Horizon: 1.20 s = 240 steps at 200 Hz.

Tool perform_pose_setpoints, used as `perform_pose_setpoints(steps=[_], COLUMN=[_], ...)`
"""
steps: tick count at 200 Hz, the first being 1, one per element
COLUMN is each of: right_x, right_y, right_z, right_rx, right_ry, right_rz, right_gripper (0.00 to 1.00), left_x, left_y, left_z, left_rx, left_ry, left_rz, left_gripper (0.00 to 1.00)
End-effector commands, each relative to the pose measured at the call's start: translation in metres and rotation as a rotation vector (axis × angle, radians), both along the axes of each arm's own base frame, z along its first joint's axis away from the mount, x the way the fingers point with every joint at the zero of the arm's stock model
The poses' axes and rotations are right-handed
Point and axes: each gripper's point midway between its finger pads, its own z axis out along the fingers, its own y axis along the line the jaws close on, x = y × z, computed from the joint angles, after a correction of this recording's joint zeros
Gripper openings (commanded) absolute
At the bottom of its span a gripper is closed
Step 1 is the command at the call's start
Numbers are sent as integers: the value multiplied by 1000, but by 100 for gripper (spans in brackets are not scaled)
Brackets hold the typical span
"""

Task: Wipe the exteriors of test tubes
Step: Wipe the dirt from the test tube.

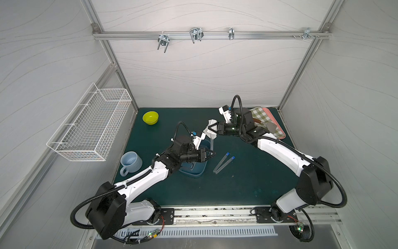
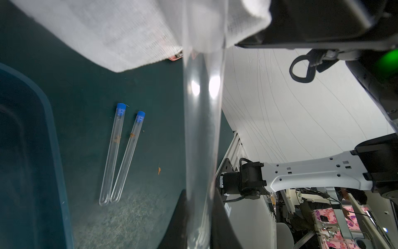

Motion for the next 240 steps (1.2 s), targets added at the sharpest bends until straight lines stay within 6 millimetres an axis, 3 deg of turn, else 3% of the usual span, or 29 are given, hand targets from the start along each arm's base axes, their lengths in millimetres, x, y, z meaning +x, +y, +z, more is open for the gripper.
perform_pose_setpoints(steps=[1, 22, 39, 61, 100, 115, 134, 175, 192, 223, 240], right_x=[-27, -54, -64, -55, -11, -3, -11, -57, -67, -54, -37], right_y=[7, 10, 8, 3, 0, 2, 9, 13, 9, 5, 5], right_z=[-17, -30, -37, -33, -4, 1, -4, -32, -40, -41, -28], right_rx=[-16, -37, -41, -34, 6, 18, 14, -24, -31, -41, -17], right_ry=[24, 44, 58, 46, -3, -6, 4, 55, 69, 64, 46], right_rz=[40, 53, 47, 22, 3, 8, 29, 49, 41, 24, 22], right_gripper=[22, 22, 22, 22, 22, 22, 22, 22, 22, 22, 22], left_x=[4, 4, 3, 3, 2, 2, 1, 2, 3, 3, 2], left_y=[-3, -3, -3, -3, -2, -2, -1, -1, -2, -3, -2], left_z=[26, 27, 26, 24, 24, 25, 26, 27, 26, 26, 25], left_rx=[-52, -53, -51, -51, -56, -57, -57, -55, -54, -57, -55], left_ry=[-75, -74, -74, -68, -68, -70, -74, -77, -75, -73, -69], left_rz=[-10, -11, -12, -10, -11, -11, -8, -5, -7, -10, -9], left_gripper=[6, 6, 6, 6, 6, 6, 6, 6, 6, 6, 6])
